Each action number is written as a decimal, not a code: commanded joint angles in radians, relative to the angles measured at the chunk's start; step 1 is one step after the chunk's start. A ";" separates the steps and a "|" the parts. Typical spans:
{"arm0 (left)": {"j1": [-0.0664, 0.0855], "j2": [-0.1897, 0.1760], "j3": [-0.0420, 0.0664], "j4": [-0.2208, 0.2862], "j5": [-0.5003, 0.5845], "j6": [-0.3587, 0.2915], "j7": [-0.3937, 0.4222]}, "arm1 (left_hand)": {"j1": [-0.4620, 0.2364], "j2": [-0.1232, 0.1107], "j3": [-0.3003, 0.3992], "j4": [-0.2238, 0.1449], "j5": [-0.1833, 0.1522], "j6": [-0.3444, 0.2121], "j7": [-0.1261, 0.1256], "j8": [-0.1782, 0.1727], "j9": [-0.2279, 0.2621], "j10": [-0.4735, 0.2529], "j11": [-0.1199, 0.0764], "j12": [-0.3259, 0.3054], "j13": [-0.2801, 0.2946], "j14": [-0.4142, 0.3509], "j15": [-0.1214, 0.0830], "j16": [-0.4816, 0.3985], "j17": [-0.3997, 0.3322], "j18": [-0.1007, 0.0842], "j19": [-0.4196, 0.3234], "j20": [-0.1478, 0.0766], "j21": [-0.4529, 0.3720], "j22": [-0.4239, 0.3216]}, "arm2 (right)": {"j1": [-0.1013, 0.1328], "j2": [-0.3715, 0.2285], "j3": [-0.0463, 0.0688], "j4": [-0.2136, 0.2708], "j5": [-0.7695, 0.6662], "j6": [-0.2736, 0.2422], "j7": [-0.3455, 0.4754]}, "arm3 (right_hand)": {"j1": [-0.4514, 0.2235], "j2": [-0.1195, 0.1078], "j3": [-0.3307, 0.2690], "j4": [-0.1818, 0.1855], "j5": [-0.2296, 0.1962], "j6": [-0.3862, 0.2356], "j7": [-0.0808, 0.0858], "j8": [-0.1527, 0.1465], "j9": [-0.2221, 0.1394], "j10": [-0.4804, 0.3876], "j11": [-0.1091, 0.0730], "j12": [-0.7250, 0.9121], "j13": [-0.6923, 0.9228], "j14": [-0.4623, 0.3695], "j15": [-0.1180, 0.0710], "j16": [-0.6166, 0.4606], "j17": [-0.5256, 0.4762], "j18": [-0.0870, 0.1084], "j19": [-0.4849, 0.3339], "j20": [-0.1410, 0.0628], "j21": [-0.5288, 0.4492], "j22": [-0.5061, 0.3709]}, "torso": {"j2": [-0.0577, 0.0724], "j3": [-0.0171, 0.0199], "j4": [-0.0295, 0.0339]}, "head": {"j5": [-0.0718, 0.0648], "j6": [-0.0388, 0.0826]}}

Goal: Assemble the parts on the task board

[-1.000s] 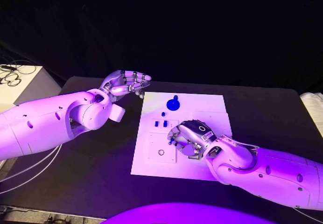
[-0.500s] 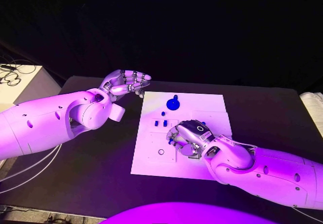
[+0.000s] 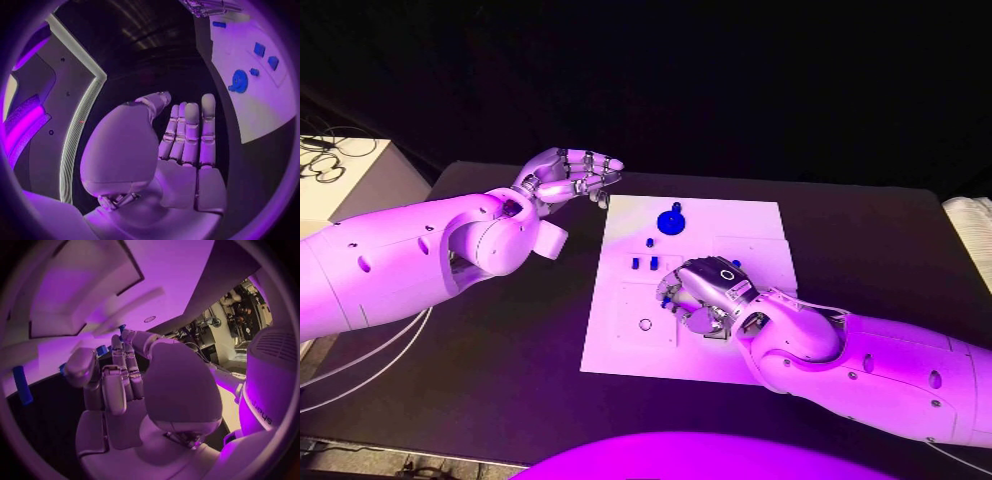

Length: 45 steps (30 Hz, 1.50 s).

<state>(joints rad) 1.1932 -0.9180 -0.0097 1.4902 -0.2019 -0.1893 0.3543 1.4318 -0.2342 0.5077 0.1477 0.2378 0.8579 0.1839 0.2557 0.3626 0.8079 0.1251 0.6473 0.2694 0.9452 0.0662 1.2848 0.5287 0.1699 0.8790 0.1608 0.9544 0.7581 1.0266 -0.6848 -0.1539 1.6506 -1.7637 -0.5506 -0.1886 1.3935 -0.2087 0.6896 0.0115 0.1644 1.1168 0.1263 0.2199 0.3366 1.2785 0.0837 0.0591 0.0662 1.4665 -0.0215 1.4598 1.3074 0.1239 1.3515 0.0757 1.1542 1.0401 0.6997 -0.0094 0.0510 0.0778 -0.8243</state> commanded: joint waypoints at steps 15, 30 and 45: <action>0.000 0.001 0.001 -0.001 0.006 0.009 0.002 | 0.007 0.002 -0.003 0.000 0.002 -0.005 0.002 0.003 -0.001 -0.002 0.006 -0.006 -0.002 0.006 -0.001 0.005 0.002 0.014 0.007 0.000 -0.003 -0.001 | -0.002 0.007 -0.004 -0.009 -0.017 0.008 0.013 | -0.067 -0.054 -0.100 -0.012 -0.009 -0.092 0.027 -0.054 -0.004 -0.226 0.022 0.008 -0.003 0.050 0.043 -0.017 0.036 0.014 -0.089 0.043 -0.142 -0.135 | 0.000 0.0004 0.0002 | -0.003 0.003; 0.000 0.002 0.001 -0.009 0.006 0.010 0.001 | 0.007 0.002 -0.003 0.000 0.002 -0.005 0.002 0.003 -0.001 -0.002 0.006 -0.006 -0.002 0.006 -0.001 0.005 0.002 0.014 0.007 0.000 -0.003 -0.001 | 0.013 -0.058 -0.001 0.057 0.017 -0.047 0.000 | -0.044 -0.043 -0.171 -0.001 -0.003 -0.099 0.027 -0.073 -0.014 -0.249 0.024 0.023 0.000 0.050 0.044 -0.015 0.034 0.014 -0.079 0.045 -0.152 -0.136 | 0.000 0.0015 -0.0017 | -0.020 0.016; 0.000 0.003 0.000 -0.011 0.006 0.015 -0.002 | 0.007 0.002 -0.003 0.000 0.002 -0.005 0.002 0.003 -0.001 -0.002 0.006 -0.006 -0.002 0.006 -0.001 0.005 0.002 0.014 0.007 0.000 -0.003 -0.001 | 0.183 -0.245 0.009 0.116 0.210 0.170 -0.022 | -0.046 -0.050 -0.241 0.028 0.022 -0.108 0.010 -0.094 -0.024 -0.232 0.020 0.048 -0.001 0.060 0.041 0.009 0.067 0.000 -0.033 0.042 -0.101 -0.069 | -0.001 0.0006 -0.0027 | -0.062 0.041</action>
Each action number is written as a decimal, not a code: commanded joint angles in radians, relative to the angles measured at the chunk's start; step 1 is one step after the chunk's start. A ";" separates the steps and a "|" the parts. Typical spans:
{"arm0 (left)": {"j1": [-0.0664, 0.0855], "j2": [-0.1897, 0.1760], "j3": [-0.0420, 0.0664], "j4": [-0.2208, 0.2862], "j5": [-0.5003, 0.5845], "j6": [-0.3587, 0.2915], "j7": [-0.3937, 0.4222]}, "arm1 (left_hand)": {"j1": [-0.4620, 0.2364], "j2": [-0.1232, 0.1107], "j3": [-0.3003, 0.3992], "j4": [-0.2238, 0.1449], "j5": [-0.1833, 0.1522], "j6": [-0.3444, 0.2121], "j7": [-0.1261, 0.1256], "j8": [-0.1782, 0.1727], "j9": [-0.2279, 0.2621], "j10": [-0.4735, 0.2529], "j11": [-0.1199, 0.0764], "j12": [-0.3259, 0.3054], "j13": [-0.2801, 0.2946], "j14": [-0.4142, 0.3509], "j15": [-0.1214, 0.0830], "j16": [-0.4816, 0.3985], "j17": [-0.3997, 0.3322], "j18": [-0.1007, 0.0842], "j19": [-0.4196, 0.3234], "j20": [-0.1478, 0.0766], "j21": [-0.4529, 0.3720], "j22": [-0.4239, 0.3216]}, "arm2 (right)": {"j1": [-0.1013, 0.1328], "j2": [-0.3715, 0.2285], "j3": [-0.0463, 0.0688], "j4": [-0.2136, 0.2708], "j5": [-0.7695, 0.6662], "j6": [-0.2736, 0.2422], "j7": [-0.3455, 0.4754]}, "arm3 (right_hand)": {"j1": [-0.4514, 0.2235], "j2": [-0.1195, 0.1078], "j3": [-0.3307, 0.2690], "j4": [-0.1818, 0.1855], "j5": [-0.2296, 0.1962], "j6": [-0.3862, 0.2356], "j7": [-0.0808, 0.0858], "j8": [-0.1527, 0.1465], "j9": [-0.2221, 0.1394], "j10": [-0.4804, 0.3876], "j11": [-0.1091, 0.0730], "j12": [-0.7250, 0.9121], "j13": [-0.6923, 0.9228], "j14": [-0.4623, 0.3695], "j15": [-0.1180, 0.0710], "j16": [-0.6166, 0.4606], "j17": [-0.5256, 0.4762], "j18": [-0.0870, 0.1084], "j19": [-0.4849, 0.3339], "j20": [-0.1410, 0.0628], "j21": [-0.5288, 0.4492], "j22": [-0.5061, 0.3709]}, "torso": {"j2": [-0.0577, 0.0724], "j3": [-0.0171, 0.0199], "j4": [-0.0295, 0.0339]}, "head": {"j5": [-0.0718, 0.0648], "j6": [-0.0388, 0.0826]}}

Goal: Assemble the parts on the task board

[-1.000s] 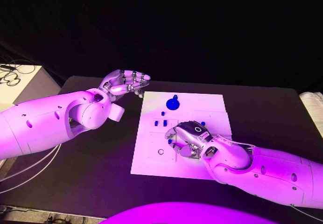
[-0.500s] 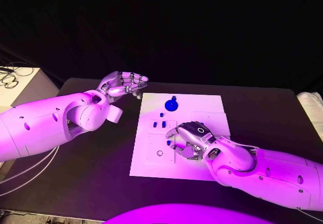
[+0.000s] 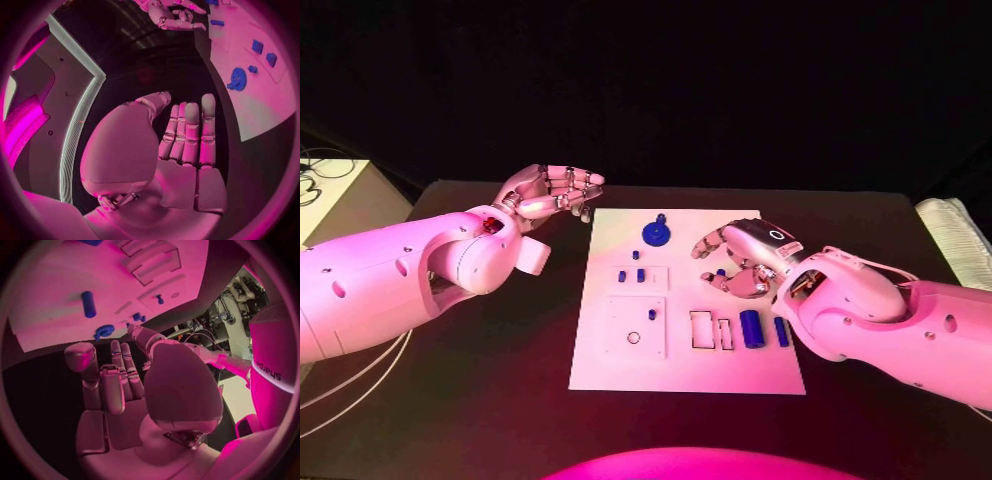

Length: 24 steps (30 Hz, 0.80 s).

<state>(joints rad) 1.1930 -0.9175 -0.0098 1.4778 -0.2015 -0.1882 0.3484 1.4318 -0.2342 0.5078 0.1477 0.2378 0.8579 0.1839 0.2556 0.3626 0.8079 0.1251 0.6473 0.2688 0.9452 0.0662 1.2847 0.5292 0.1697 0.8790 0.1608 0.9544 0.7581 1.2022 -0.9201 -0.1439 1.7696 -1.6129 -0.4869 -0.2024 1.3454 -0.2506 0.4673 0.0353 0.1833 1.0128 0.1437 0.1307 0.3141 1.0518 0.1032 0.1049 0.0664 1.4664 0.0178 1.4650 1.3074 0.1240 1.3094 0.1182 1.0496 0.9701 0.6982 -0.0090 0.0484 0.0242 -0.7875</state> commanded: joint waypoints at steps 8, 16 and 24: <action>0.000 0.005 0.001 0.001 0.006 0.017 0.003 | 0.008 0.003 -0.005 0.001 0.002 -0.006 0.003 0.005 -0.001 -0.003 0.006 -0.007 -0.004 0.004 -0.001 0.006 0.000 0.014 0.007 0.001 -0.004 -0.001 | 0.026 -0.028 -0.001 -0.041 0.024 0.178 -0.020 | 0.104 0.034 -0.280 0.092 0.009 -0.019 -0.033 -0.038 -0.018 -0.057 0.010 0.022 0.000 0.061 0.011 0.016 0.077 0.001 0.012 0.008 -0.022 -0.005 | 0.002 0.0014 0.0014 | -0.015 0.009; -0.001 0.005 0.000 0.000 0.006 0.018 0.002 | 0.008 0.003 -0.005 0.001 0.002 -0.006 0.003 0.005 -0.001 -0.003 0.006 -0.007 -0.004 0.004 -0.001 0.006 0.000 0.014 0.007 0.001 -0.004 -0.001 | 0.026 -0.017 -0.003 -0.068 0.000 0.225 -0.032 | 0.180 0.040 -0.365 0.191 -0.004 -0.020 -0.041 -0.049 -0.023 -0.069 0.010 0.050 0.001 0.060 0.011 0.017 0.073 0.000 0.018 0.008 -0.026 0.004 | 0.002 0.0000 0.0021 | -0.016 0.009; -0.001 0.004 0.000 0.000 0.006 0.018 0.002 | 0.008 0.003 -0.005 0.001 0.002 -0.006 0.003 0.005 -0.001 -0.003 0.006 -0.007 -0.004 0.004 -0.001 0.006 0.000 0.014 0.007 0.001 -0.004 -0.001 | 0.017 0.014 -0.005 -0.093 -0.006 0.230 -0.036 | 0.224 0.062 -0.313 0.228 -0.022 0.000 -0.027 -0.046 -0.023 0.005 -0.009 0.087 0.001 0.062 -0.004 0.022 0.081 -0.007 0.041 -0.005 0.007 0.046 | 0.002 -0.0005 0.0028 | -0.015 0.006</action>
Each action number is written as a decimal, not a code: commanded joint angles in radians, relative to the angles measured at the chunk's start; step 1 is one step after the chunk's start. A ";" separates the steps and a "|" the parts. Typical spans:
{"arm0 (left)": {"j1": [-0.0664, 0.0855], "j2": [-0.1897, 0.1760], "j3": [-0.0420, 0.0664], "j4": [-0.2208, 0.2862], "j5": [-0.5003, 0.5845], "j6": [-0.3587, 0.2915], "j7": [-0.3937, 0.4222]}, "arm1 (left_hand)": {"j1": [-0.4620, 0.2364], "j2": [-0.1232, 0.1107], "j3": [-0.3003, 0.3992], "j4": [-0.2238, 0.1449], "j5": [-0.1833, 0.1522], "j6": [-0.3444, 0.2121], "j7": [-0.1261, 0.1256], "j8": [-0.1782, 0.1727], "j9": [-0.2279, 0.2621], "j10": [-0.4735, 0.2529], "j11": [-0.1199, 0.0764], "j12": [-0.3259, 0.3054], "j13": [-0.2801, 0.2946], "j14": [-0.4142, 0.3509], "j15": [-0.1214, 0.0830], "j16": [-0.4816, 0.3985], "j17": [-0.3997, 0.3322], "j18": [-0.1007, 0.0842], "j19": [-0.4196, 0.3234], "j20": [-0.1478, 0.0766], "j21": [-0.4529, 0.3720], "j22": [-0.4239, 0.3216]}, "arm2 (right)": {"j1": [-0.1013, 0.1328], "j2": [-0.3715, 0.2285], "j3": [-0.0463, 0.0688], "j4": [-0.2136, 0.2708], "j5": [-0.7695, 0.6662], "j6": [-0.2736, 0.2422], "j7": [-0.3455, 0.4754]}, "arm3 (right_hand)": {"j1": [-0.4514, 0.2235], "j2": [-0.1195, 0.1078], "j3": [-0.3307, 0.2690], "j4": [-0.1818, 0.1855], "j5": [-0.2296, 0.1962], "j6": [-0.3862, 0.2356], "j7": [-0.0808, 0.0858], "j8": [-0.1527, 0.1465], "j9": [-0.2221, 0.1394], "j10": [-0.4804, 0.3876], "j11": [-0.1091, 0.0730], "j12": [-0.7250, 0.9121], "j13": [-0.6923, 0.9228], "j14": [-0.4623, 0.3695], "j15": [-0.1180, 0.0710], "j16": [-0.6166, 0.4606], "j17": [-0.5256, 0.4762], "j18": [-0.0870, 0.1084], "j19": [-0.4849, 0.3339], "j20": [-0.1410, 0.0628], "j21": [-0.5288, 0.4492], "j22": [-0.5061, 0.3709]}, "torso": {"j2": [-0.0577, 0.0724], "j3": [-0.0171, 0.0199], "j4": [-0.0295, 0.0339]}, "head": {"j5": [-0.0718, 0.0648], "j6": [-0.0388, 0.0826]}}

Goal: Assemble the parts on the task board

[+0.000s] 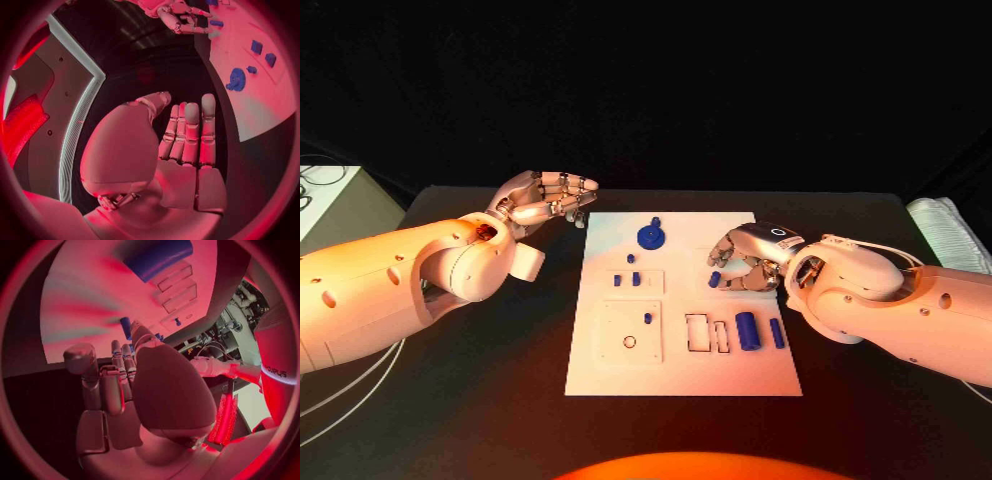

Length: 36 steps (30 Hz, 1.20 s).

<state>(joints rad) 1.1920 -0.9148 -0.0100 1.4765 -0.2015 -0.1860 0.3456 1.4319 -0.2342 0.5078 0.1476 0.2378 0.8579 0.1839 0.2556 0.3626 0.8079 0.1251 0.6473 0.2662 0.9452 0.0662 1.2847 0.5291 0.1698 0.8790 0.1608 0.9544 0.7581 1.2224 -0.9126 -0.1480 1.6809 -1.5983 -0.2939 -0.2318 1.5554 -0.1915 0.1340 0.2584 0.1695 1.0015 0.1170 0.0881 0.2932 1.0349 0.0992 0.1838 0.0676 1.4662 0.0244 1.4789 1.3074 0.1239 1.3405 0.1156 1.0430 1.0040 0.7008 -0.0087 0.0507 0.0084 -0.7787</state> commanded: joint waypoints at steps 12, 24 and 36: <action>0.000 0.001 0.001 0.000 0.006 0.014 0.004 | 0.007 0.003 -0.006 0.002 0.002 -0.006 0.003 0.006 -0.001 -0.004 0.006 -0.007 -0.002 0.004 0.000 0.006 0.001 0.014 0.007 0.002 -0.004 -0.001 | -0.014 0.026 -0.003 -0.017 -0.022 0.053 -0.004 | 0.007 -0.007 0.155 0.029 -0.059 0.064 0.013 0.012 0.003 0.129 -0.023 -0.034 -0.002 0.067 -0.027 0.016 0.094 -0.012 0.022 -0.018 0.036 0.048 | 0.000 -0.0008 -0.0020 | 0.002 -0.006; 0.000 0.001 0.001 -0.001 0.006 0.014 0.002 | 0.007 0.004 -0.006 0.003 0.002 -0.006 0.003 0.006 -0.001 -0.004 0.006 -0.007 -0.003 0.004 0.000 0.007 0.002 0.014 0.007 0.002 -0.005 -0.001 | -0.019 0.038 -0.003 -0.023 -0.035 0.016 -0.020 | -0.015 -0.004 0.282 0.015 -0.065 0.117 0.002 0.044 0.024 0.213 -0.039 -0.064 0.003 0.069 -0.041 0.022 0.104 -0.016 0.031 -0.029 0.053 0.077 | -0.001 -0.0006 -0.0006 | -0.001 -0.010; 0.000 0.001 0.001 -0.002 0.006 0.016 -0.001 | 0.008 0.005 -0.006 0.003 0.002 -0.006 0.003 0.006 -0.001 -0.004 0.006 -0.007 -0.003 0.004 0.000 0.007 0.003 0.014 0.007 0.002 -0.005 -0.001 | -0.027 0.047 -0.003 -0.020 -0.048 -0.063 -0.065 | -0.047 0.005 0.372 -0.024 -0.051 0.141 -0.006 0.082 0.061 0.263 -0.050 -0.083 0.009 0.072 -0.050 0.027 0.112 -0.019 0.038 -0.038 0.066 0.101 | -0.001 -0.0011 0.0005 | -0.003 -0.011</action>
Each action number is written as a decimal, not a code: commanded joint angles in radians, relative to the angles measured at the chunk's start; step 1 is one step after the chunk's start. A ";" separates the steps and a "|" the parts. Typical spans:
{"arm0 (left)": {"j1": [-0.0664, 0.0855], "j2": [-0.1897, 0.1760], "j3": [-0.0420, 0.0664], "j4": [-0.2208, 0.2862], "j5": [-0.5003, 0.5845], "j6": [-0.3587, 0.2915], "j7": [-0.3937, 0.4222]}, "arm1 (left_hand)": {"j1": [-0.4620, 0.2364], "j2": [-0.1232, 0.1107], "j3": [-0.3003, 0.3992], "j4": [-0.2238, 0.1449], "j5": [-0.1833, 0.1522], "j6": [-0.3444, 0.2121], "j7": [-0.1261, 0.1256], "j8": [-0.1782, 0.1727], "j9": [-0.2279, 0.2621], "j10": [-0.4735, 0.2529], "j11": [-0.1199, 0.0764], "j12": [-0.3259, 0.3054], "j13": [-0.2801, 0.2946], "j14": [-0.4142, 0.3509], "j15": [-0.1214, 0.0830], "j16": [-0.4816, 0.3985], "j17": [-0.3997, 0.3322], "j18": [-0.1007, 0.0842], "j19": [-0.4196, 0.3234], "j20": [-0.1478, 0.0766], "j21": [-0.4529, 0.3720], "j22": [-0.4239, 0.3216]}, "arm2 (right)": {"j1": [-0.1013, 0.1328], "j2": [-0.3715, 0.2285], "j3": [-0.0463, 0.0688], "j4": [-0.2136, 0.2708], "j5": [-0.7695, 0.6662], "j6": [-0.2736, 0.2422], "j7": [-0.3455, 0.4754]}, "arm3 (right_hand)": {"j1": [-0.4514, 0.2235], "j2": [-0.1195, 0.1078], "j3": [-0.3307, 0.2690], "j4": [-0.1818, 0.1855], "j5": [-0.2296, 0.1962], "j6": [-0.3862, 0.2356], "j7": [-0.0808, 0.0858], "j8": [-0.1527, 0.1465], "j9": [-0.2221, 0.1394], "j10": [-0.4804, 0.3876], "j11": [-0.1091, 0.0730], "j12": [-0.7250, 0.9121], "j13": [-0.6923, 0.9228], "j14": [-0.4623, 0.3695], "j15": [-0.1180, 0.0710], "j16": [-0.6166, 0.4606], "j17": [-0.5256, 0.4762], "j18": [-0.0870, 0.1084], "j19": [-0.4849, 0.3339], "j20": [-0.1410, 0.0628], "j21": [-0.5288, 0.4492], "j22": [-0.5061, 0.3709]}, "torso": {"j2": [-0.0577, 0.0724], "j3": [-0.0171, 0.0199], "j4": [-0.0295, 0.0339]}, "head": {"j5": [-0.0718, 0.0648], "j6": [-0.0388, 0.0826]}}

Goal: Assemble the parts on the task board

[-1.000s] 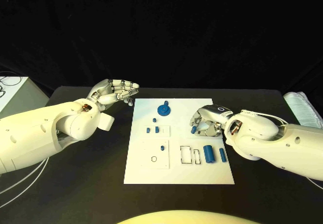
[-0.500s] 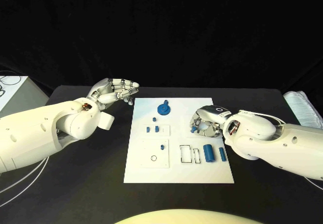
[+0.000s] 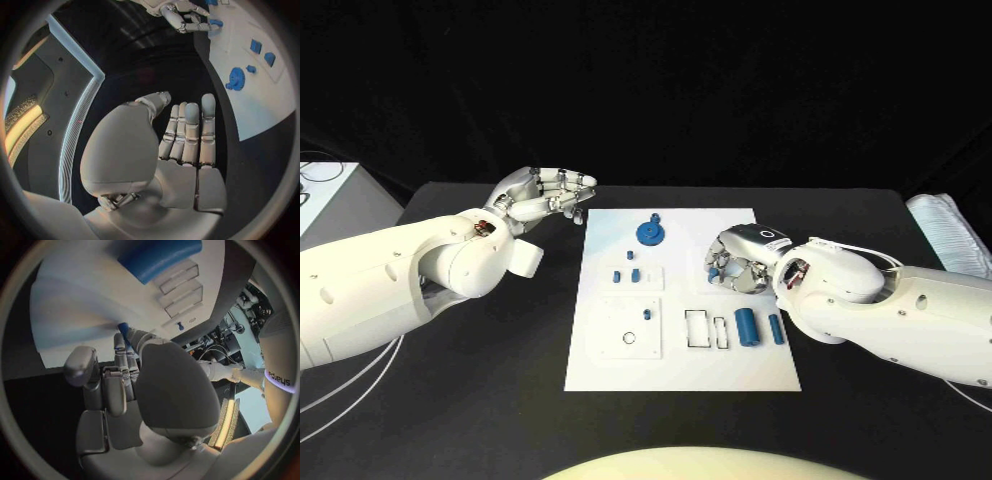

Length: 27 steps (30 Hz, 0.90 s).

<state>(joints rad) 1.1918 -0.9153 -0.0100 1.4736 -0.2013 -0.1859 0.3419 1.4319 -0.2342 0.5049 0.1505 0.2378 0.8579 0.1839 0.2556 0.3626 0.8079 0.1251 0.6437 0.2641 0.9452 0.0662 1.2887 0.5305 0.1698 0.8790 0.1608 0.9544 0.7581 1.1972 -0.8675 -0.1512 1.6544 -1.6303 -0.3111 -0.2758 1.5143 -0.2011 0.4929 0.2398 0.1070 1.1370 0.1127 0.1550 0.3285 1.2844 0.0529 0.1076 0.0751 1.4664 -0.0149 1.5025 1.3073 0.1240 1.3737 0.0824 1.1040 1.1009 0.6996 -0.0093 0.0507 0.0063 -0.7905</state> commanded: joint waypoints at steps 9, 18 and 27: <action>0.000 0.002 0.001 -0.003 0.005 0.017 0.002 | 0.009 0.005 -0.003 0.000 0.002 -0.006 0.002 0.006 -0.001 -0.005 0.006 -0.004 -0.001 0.004 0.000 0.003 0.002 0.014 0.007 0.002 -0.005 -0.001 | 0.001 -0.022 0.002 0.036 0.050 -0.081 -0.026 | -0.027 0.014 0.048 -0.033 0.018 -0.005 0.001 0.029 0.046 0.021 -0.003 -0.020 0.003 0.071 -0.010 0.003 0.112 -0.019 0.004 -0.005 0.004 0.008 | -0.001 0.0002 -0.0014 | 0.000 0.002; -0.001 0.007 0.001 -0.007 0.005 0.019 0.000 | 0.009 0.005 -0.003 0.000 0.002 -0.006 0.002 0.006 -0.001 -0.005 0.006 -0.004 -0.001 0.004 0.000 0.003 0.002 0.014 0.007 0.002 -0.005 -0.001 | 0.028 -0.053 0.009 0.103 0.129 -0.099 -0.020 | -0.044 0.010 0.064 -0.047 0.021 -0.011 0.002 0.038 0.059 0.021 -0.001 -0.029 0.002 0.071 -0.009 0.003 0.110 -0.019 0.003 -0.005 0.002 0.008 | -0.002 0.0006 -0.0006 | 0.001 0.004; -0.004 0.009 0.001 -0.007 0.005 0.020 0.000 | 0.010 0.005 -0.004 0.000 0.002 -0.007 0.003 0.007 -0.001 -0.006 0.007 -0.004 -0.002 0.003 0.000 0.003 0.000 0.014 0.007 0.002 -0.005 -0.001 | 0.029 -0.022 0.010 0.166 0.135 -0.103 -0.008 | -0.051 0.009 0.071 -0.054 0.021 -0.013 0.003 0.042 0.065 0.021 -0.001 -0.032 0.002 0.071 -0.008 0.003 0.110 -0.019 0.003 -0.004 0.000 0.008 | 0.000 0.0008 -0.0009 | 0.013 -0.001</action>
<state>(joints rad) 1.1881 -0.9088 -0.0100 1.4650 -0.2012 -0.1831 0.3375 1.4358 -0.2302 0.5049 0.1505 0.2378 0.8579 0.1839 0.2556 0.3626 0.8042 0.1288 0.6437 0.2625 0.9452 0.0662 1.2886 0.5314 0.1698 0.8790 0.1608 0.9544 0.7581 1.2289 -0.8965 -0.1408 1.8109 -1.5070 -0.4048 -0.2970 1.4719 -0.1933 0.5579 0.1889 0.1219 1.1272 0.1172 0.1550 0.3283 1.3046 0.0521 0.0816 0.0777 1.4630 -0.0182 1.5025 1.3073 0.1239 1.3736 0.0824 1.1040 1.1084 0.6983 -0.0083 0.0501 0.0154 -0.7900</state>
